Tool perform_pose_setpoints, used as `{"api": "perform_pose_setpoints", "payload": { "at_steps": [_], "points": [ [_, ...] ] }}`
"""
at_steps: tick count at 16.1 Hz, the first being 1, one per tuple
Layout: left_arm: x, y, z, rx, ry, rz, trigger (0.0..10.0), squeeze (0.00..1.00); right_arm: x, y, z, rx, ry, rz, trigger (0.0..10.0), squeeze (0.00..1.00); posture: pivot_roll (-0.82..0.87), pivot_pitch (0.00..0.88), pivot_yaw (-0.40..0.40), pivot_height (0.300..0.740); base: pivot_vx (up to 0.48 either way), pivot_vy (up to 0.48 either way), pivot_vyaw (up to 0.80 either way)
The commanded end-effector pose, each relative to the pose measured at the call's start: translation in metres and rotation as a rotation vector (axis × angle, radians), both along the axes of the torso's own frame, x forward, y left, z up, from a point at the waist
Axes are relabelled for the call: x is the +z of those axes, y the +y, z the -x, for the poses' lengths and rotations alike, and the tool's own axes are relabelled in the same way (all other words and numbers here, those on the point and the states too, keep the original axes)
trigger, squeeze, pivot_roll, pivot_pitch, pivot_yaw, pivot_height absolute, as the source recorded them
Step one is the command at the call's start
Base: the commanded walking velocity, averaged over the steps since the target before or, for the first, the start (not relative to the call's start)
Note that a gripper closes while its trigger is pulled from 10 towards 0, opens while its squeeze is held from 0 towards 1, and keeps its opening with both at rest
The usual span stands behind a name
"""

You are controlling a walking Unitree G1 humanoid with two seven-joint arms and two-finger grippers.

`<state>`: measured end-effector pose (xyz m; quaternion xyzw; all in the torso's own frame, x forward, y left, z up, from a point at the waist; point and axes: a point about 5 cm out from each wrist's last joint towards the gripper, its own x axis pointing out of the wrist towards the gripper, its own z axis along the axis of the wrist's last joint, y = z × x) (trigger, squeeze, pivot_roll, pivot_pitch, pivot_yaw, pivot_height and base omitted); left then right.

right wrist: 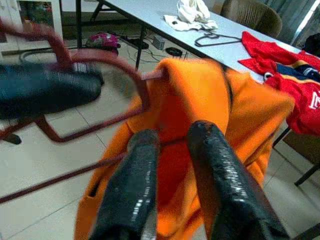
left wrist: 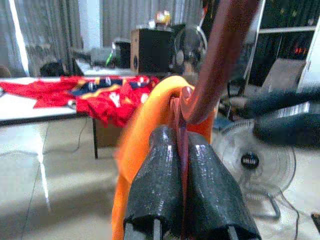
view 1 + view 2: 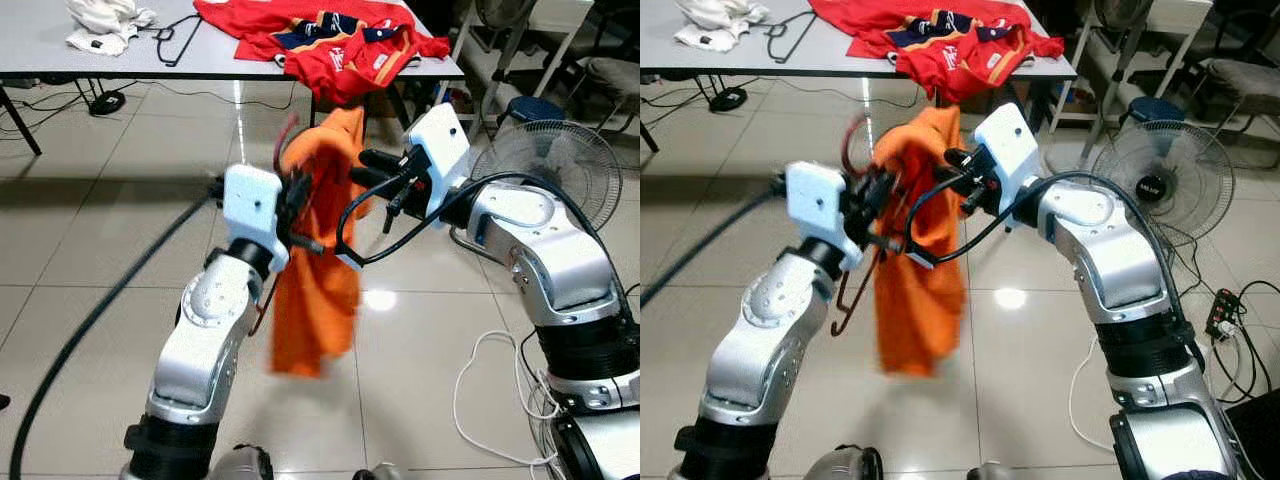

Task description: Hang hanger

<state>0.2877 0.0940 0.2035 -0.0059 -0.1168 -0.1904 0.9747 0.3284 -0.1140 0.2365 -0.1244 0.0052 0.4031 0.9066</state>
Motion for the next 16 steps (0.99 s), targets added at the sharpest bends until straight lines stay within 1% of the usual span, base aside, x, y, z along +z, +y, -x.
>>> {"api": "perform_pose_setpoints", "payload": {
  "at_steps": [1,3,4,7,8,10,11,13,14,15,16],
  "points": [
    [0.028,-0.004,0.005,-0.037,-0.145,0.056,10.0,0.00,0.005,0.002,-0.001,0.008,-0.028,0.007,10.0,1.00,-0.08,0.099,-0.038,0.740,0.000,0.000,0.00],
    [0.032,-0.005,0.007,-0.063,-0.172,0.072,10.0,0.00,0.006,0.002,-0.002,0.005,-0.037,0.008,10.0,1.00,-0.08,0.097,-0.036,0.740,0.000,0.000,0.00],
    [0.031,-0.005,0.007,-0.058,-0.174,0.070,10.0,0.00,0.008,0.002,-0.004,0.003,-0.041,0.003,10.0,1.00,-0.08,0.097,-0.036,0.740,0.000,0.000,0.00],
    [0.032,-0.001,0.003,0.004,-0.191,0.061,10.0,0.00,0.009,0.005,-0.001,0.012,-0.061,-0.019,10.0,1.00,-0.08,0.101,-0.038,0.740,0.000,0.000,0.00],
    [0.032,0.002,-0.001,0.047,-0.187,0.046,10.0,0.00,0.007,0.007,0.003,0.009,-0.077,-0.041,10.0,1.00,-0.07,0.103,-0.038,0.740,0.000,0.000,0.00],
    [0.032,0.006,-0.006,0.094,-0.179,0.042,10.0,0.00,-0.001,0.009,0.011,-0.033,-0.123,-0.117,10.0,1.00,-0.07,0.105,-0.035,0.740,0.000,0.000,0.00],
    [0.032,0.006,-0.006,0.098,-0.179,0.042,10.0,0.00,-0.003,0.009,0.012,-0.041,-0.133,-0.128,10.0,1.00,-0.07,0.105,-0.035,0.740,0.000,0.000,0.00],
    [0.032,0.008,-0.008,0.098,-0.178,0.029,10.0,0.00,-0.009,0.010,0.020,-0.072,-0.154,-0.195,10.0,1.00,-0.07,0.110,-0.026,0.740,0.000,0.000,0.00],
    [0.031,0.008,-0.009,0.094,-0.177,0.025,10.0,0.00,-0.009,0.009,0.021,-0.083,-0.162,-0.208,10.0,1.00,-0.07,0.110,-0.026,0.740,0.000,0.000,0.00],
    [0.030,0.008,-0.009,0.052,-0.176,0.009,10.0,0.00,-0.006,0.004,0.023,-0.114,-0.195,-0.239,10.0,1.00,-0.07,0.113,-0.022,0.740,0.000,0.000,0.00],
    [0.029,0.009,-0.008,0.033,-0.177,0.008,10.0,0.00,-0.004,0.000,0.023,-0.119,-0.207,-0.248,10.0,1.00,-0.07,0.115,-0.021,0.740,0.000,0.000,0.00]
  ]
}}
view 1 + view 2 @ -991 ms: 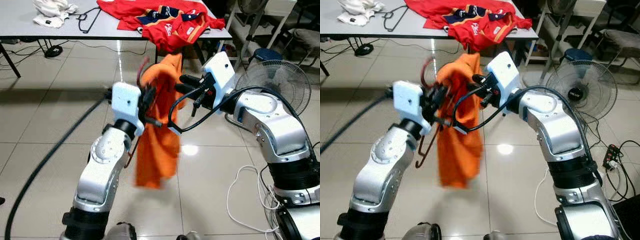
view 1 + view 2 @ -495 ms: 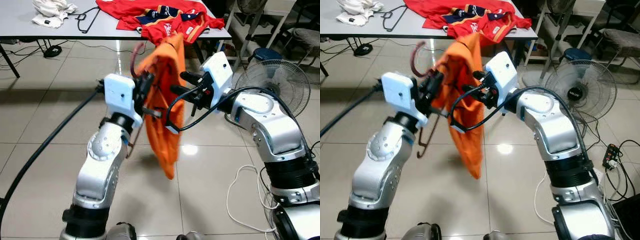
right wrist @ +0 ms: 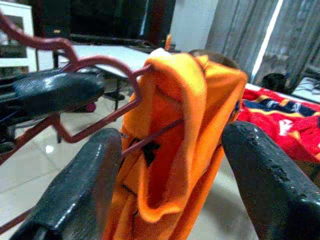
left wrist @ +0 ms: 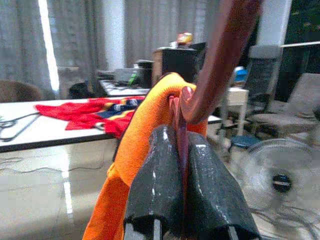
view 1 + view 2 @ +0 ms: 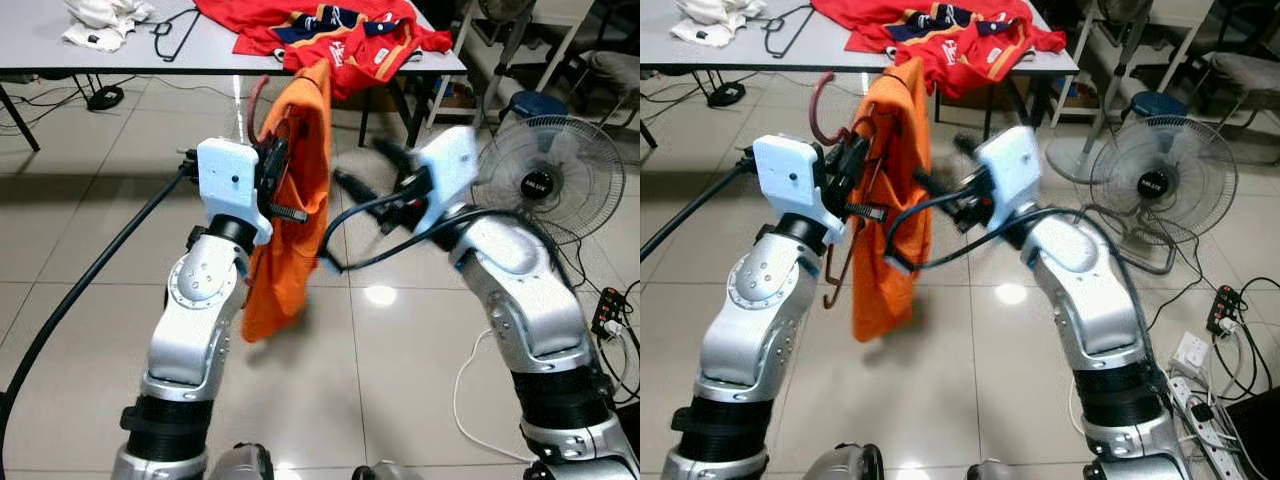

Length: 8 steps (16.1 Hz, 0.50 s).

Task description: Hang hanger

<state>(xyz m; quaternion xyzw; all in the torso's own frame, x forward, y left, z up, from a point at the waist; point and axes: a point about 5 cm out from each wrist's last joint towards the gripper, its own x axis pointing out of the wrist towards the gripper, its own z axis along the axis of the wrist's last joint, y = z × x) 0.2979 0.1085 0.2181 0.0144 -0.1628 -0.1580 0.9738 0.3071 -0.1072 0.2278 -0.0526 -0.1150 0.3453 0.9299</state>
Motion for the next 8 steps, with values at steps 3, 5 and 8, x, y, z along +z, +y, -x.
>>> {"api": "perform_pose_setpoints", "payload": {
  "at_steps": [3,5,8],
  "points": [
    [0.014,-0.003,0.007,-0.150,-0.088,0.020,10.0,0.00,0.024,-0.025,0.004,0.040,-0.122,0.044,10.0,1.00,-0.07,0.114,-0.021,0.740,0.000,0.000,0.00],
    [0.016,0.000,0.010,-0.232,-0.102,-0.014,10.0,0.00,0.039,-0.042,0.010,0.167,-0.166,0.184,10.0,1.00,-0.09,0.099,-0.027,0.740,0.000,0.000,0.00],
    [0.019,0.006,0.017,-0.382,-0.102,-0.065,10.0,0.00,0.072,-0.078,0.011,0.313,-0.123,0.355,10.0,1.00,-0.10,0.093,-0.039,0.740,0.000,0.000,0.00]
  ]
}}
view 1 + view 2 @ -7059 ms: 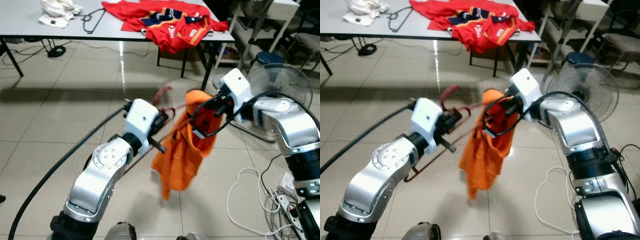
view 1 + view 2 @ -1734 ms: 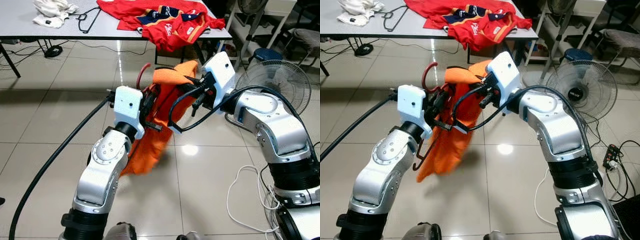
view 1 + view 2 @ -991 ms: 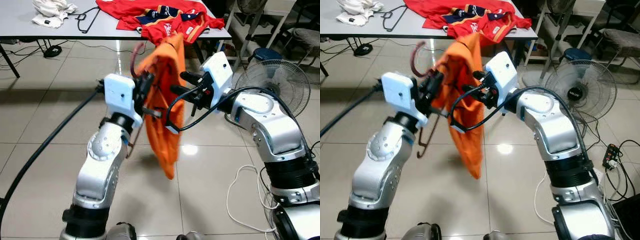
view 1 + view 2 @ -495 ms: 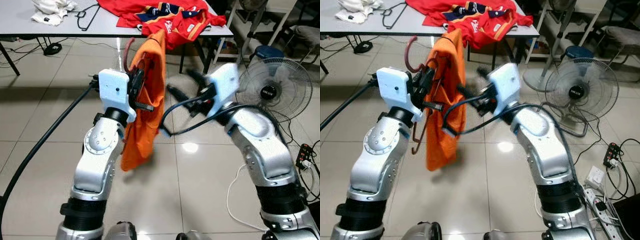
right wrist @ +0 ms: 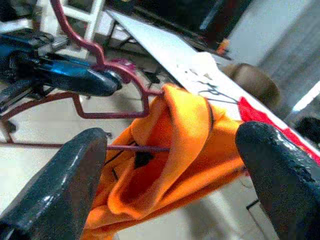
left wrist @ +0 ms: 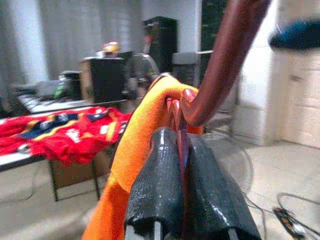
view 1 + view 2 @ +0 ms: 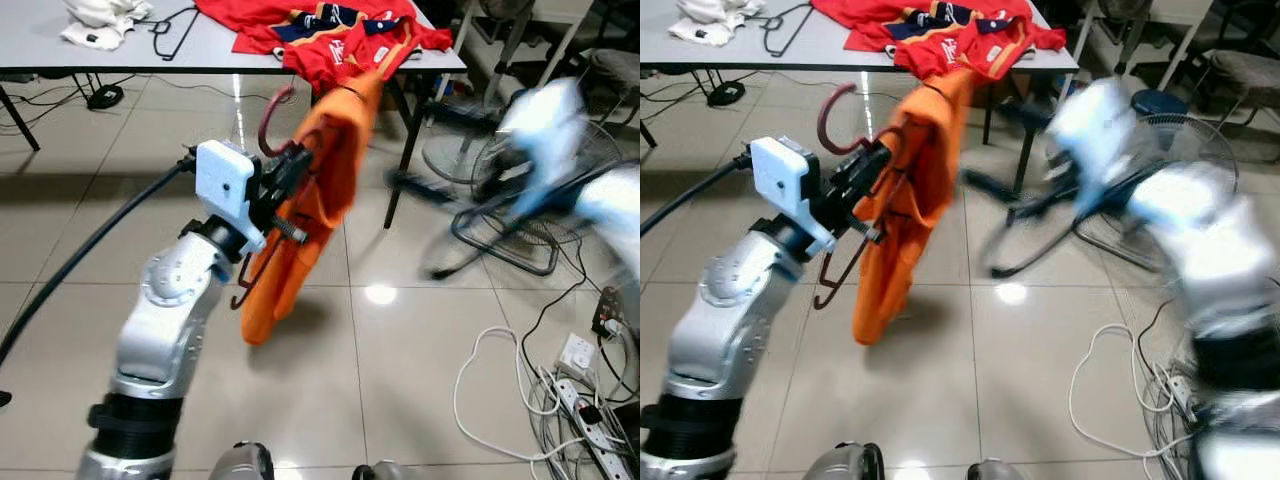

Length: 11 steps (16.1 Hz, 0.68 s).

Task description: Hang hanger

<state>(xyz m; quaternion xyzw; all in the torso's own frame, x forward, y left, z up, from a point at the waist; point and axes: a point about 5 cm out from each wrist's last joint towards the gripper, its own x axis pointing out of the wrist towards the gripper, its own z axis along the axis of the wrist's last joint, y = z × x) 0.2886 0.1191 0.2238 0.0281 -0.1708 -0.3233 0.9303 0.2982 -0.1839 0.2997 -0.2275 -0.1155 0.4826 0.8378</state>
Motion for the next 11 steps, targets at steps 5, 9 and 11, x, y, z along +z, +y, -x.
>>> {"api": "perform_pose_setpoints", "payload": {
  "at_steps": [5,9,11],
  "points": [
    [0.013,-0.004,0.015,-0.219,-0.037,-0.042,10.0,0.00,0.028,-0.020,0.005,0.208,0.171,0.115,10.0,1.00,-0.12,0.072,-0.069,0.740,0.000,0.000,0.00],
    [0.010,-0.006,0.025,-0.369,0.008,-0.119,10.0,0.00,0.022,-0.016,-0.001,0.263,0.277,0.247,10.0,1.00,-0.12,0.071,-0.073,0.740,0.000,0.000,0.00],
    [0.011,-0.007,0.027,-0.418,0.016,-0.166,10.0,0.00,0.018,-0.013,-0.006,0.257,0.285,0.268,10.0,1.00,-0.09,0.077,-0.072,0.740,0.000,0.000,0.00]
  ]
}}
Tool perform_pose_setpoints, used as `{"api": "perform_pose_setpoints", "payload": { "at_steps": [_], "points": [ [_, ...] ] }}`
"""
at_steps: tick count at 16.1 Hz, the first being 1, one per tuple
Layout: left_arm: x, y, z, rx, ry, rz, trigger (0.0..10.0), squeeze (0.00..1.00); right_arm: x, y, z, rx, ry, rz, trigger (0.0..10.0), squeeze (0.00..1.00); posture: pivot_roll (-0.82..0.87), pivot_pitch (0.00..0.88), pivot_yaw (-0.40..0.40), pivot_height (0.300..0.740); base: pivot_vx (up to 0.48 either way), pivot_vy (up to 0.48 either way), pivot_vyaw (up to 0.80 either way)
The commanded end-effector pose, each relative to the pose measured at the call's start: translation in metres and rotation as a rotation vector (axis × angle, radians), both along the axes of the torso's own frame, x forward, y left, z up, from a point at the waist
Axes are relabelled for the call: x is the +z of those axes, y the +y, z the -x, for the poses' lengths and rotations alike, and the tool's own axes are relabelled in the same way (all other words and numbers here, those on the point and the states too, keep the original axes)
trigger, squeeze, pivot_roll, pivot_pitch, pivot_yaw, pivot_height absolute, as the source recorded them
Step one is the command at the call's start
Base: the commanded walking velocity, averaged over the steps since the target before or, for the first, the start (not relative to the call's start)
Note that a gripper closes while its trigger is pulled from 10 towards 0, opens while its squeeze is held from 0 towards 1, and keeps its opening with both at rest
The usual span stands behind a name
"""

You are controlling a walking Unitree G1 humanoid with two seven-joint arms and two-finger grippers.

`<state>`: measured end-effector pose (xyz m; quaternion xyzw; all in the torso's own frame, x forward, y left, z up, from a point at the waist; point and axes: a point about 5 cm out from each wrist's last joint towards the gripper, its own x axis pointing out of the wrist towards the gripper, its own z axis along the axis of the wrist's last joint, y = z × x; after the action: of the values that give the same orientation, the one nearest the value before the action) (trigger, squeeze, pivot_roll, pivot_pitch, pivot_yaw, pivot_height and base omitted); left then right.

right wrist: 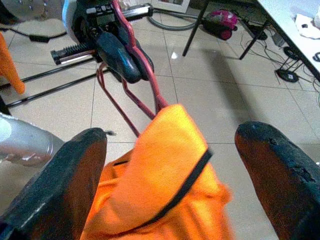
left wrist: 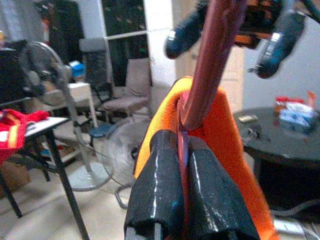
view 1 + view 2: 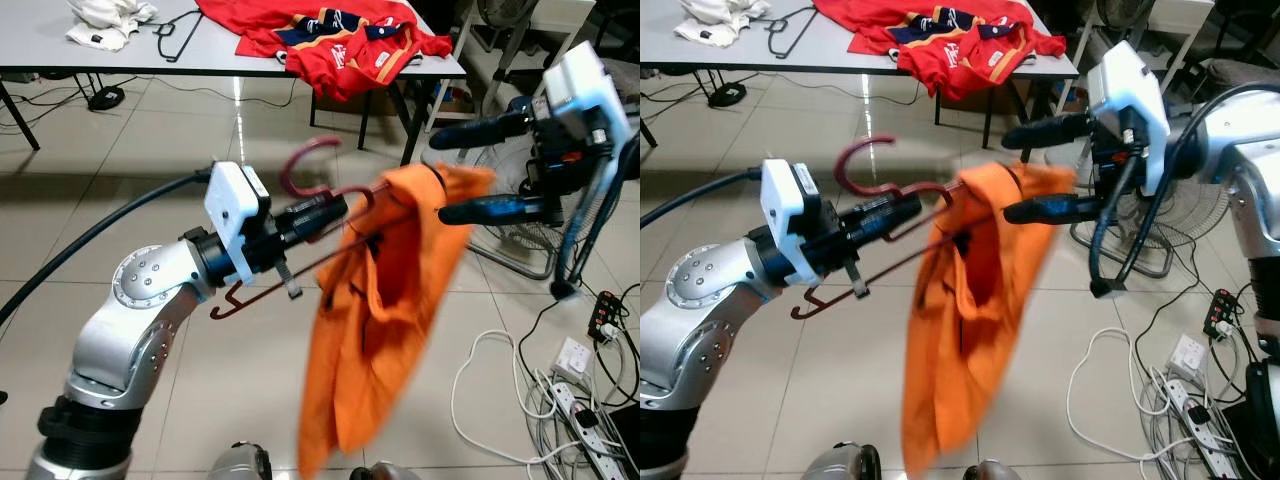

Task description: Hang hanger

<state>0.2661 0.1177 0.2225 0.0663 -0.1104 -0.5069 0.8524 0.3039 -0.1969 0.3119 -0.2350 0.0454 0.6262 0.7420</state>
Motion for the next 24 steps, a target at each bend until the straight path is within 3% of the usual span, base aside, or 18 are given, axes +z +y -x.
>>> {"api": "perform_pose_setpoints", "payload": {
  "at_steps": [1,4,5,7,12,13,14,15,16,24],
  "points": [
    [0.015,-0.005,0.004,-0.055,-0.051,0.012,10.0,0.00,0.002,0.002,-0.001,-0.002,-0.014,0.034,10.0,1.00,-0.08,0.078,-0.066,0.740,0.000,0.000,0.00],
    [0.016,-0.005,0.005,-0.082,-0.055,-0.022,10.0,0.00,-0.003,-0.001,-0.003,-0.036,0.002,0.112,10.0,1.00,-0.08,0.081,-0.056,0.740,0.000,0.000,0.00],
    [0.015,-0.007,0.006,-0.102,-0.056,-0.039,10.0,0.00,-0.002,-0.002,-0.004,-0.042,0.032,0.140,10.0,0.00,-0.09,0.081,-0.052,0.740,0.000,0.000,0.00],
    [0.014,-0.011,0.008,-0.126,-0.061,-0.055,10.0,0.00,-0.004,-0.001,-0.003,-0.028,0.090,0.165,10.0,0.00,-0.09,0.082,-0.051,0.740,0.000,0.000,0.00],
    [0.015,-0.018,0.012,-0.172,-0.058,-0.059,10.0,0.00,-0.019,0.011,-0.004,0.015,0.114,0.209,10.0,0.00,-0.09,0.085,-0.046,0.740,0.000,0.000,0.00],
    [0.016,-0.020,0.013,-0.180,-0.059,-0.051,10.0,0.00,-0.027,0.013,-0.002,0.037,0.134,0.236,6.0,0.00,-0.09,0.086,-0.047,0.740,0.000,0.000,0.00],
    [0.016,-0.021,0.013,-0.182,-0.059,-0.049,10.0,0.00,-0.029,0.013,-0.002,0.042,0.140,0.244,4.8,0.00,-0.09,0.086,-0.048,0.740,0.000,0.000,0.00],
    [0.017,-0.022,0.014,-0.189,-0.061,-0.046,10.0,0.00,-0.033,0.016,-0.001,0.047,0.149,0.258,1.7,0.00,-0.09,0.088,-0.049,0.740,0.000,0.000,0.00],
    [0.017,-0.022,0.015,-0.193,-0.062,-0.047,10.0,0.00,-0.036,0.017,-0.001,0.056,0.159,0.271,0.0,0.00,-0.09,0.088,-0.050,0.740,0.000,0.000,0.00],
    [0.015,-0.021,0.016,-0.201,-0.066,-0.079,10.0,0.00,-0.033,0.020,0.001,0.077,0.150,0.291,0.0,0.00,-0.09,0.081,-0.052,0.740,0.000,0.000,0.00]
  ]
}}
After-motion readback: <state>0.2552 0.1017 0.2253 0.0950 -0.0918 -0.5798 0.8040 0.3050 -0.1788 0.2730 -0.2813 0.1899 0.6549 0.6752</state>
